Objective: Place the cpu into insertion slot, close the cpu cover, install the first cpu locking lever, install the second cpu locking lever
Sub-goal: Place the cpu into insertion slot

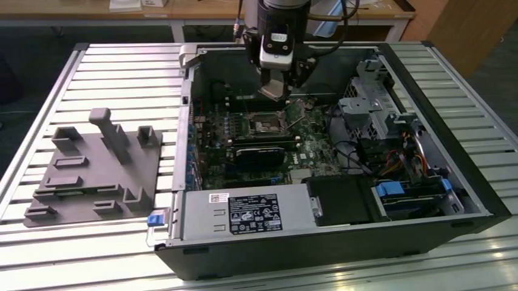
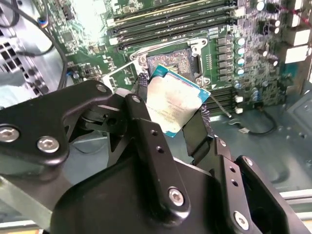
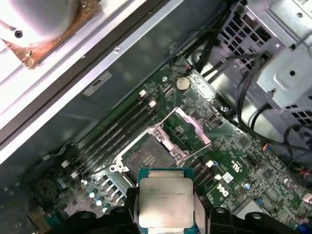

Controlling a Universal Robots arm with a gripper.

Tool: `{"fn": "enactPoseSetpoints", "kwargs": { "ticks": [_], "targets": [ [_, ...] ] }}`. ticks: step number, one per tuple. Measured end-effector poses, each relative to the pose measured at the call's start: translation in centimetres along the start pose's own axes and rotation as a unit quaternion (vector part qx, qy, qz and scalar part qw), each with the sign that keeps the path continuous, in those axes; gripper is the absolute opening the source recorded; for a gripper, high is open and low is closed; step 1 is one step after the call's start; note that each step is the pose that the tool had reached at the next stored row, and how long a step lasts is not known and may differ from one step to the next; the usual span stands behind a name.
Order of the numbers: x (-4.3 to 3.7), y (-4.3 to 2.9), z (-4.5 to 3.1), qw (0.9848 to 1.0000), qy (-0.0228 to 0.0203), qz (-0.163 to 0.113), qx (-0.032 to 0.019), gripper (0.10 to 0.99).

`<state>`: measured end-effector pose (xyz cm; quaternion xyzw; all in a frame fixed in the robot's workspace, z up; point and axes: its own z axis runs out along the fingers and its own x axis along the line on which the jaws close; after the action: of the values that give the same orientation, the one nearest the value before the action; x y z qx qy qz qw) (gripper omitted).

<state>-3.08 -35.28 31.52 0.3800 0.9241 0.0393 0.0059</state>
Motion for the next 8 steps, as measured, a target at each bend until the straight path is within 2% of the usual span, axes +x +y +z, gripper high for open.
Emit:
{"fn": "enactPoseSetpoints", "kwargs": {
  "ticks": [4, 8],
  "targets": [
    [0.0, -0.01, 0.05, 0.9995, -0.0025, 0.033, -0.0006, 0.537],
    [0.0, -0.01, 0.11, 0.9978, -0.0051, 0.067, -0.0013, 0.537]
  ]
}}
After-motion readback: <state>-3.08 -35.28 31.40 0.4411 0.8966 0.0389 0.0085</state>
